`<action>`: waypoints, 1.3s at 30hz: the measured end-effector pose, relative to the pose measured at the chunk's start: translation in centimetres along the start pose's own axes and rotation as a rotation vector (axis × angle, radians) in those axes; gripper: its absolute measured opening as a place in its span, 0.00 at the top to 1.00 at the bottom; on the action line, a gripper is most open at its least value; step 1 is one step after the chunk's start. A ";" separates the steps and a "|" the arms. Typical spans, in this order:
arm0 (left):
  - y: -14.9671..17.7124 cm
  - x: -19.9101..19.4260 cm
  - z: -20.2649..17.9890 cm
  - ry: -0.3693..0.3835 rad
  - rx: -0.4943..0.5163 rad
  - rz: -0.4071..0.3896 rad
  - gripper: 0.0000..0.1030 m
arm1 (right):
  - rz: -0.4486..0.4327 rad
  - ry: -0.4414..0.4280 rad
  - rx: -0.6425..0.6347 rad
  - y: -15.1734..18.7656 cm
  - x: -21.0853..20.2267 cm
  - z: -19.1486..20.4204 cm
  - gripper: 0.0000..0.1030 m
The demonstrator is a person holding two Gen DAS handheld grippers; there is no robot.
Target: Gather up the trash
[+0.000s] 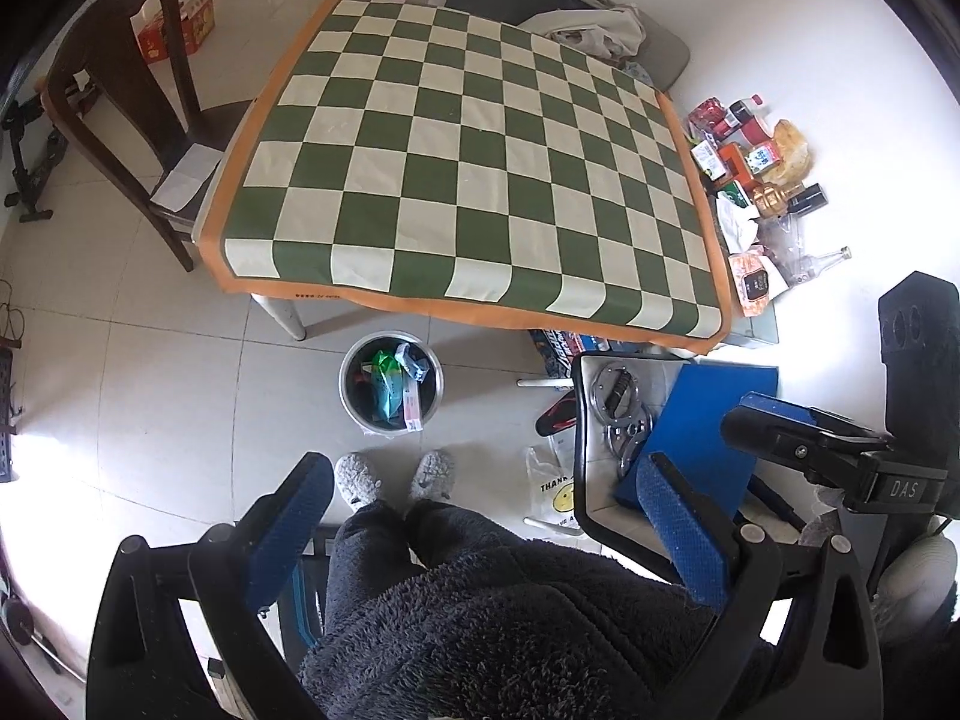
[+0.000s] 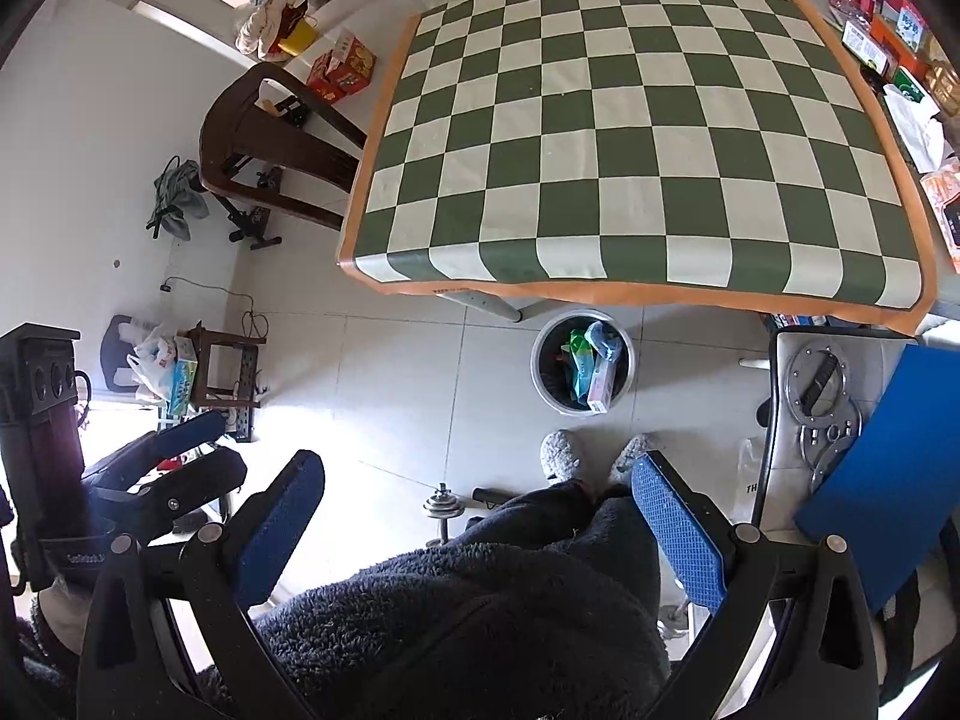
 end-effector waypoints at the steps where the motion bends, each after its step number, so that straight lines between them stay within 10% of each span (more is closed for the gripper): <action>1: -0.1 0.0 -0.1 0.001 0.004 -0.001 0.00 | 0.001 0.001 0.000 0.0 0.0 -0.1 0.00; 39: -0.1 -0.5 0.0 0.030 -0.010 -0.014 0.00 | 0.002 -0.001 -0.005 1.4 0.1 1.0 0.00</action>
Point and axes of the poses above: each gripper's, at about its wrist camera, not at the fingertips, and x roughly the way its jaws point, z to its left, y to its underside, the point moved 9 cm from there along x, roughly the way its jaws point, and after that the axes turned 1 degree about z, right-handed, at the moved point
